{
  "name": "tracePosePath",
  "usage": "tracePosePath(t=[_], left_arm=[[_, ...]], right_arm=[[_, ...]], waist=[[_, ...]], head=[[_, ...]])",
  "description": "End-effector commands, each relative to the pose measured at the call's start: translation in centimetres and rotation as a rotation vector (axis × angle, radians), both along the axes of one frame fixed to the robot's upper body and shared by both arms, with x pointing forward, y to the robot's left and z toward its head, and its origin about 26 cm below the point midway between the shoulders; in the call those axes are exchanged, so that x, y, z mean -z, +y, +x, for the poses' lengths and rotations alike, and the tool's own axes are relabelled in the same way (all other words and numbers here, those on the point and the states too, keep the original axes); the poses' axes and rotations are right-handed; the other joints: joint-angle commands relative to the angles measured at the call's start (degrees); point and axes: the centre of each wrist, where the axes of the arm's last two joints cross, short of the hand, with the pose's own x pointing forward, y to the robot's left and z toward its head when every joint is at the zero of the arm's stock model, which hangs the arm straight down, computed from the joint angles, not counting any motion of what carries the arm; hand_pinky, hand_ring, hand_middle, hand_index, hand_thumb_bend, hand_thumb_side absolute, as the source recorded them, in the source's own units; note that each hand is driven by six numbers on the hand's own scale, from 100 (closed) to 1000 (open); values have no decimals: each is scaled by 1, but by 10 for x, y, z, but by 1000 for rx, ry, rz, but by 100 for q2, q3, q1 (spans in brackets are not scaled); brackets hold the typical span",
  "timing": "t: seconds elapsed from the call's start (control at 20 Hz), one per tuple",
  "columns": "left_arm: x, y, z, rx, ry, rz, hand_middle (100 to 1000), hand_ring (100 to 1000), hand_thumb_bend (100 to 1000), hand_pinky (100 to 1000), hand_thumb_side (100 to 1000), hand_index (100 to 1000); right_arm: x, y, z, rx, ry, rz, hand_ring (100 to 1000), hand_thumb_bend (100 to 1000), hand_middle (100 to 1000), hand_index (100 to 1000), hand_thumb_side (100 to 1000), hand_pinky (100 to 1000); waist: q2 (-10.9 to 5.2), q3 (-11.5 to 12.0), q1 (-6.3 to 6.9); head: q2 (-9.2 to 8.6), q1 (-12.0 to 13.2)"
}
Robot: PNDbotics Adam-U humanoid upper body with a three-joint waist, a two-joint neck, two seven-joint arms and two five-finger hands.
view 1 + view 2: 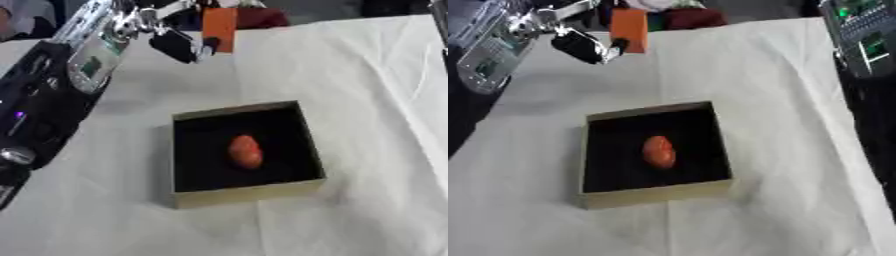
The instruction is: Pick up objects on the table and place them in the box.
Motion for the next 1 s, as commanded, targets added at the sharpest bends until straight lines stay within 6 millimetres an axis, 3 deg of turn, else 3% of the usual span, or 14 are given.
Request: tracePosePath(t=[0.05,0.2,0.35,0.5,1.0], left_arm=[[-11,-4,-20,81,-51,-5,619,610,100,489,428,712],[-6,-12,-38,142,-35,-24,616,605,100,486,415,708],[-12,-19,-87,206,-10,-31,616,607,100,486,431,708],[-9,-25,-116,228,49,-31,613,604,100,484,441,704],[28,-31,-117,211,175,-27,612,595,100,480,529,704]], right_arm=[[-13,-8,-4,20,-39,-9,744,118,564,748,824,872],[-11,-9,-4,24,-36,-11,744,119,564,748,823,871],[-10,-10,-4,28,-34,-13,743,121,563,747,824,871],[-9,-11,-3,32,-30,-13,743,121,563,748,826,872],[-7,-14,-4,35,-27,-13,743,123,562,747,832,872]], waist=[[-173,29,-23],[-199,70,-27],[-208,113,-27],[-206,135,-39],[-151,136,-106]], head=[[91,-47],[120,-70],[143,-95],[152,-103],[174,-104]])
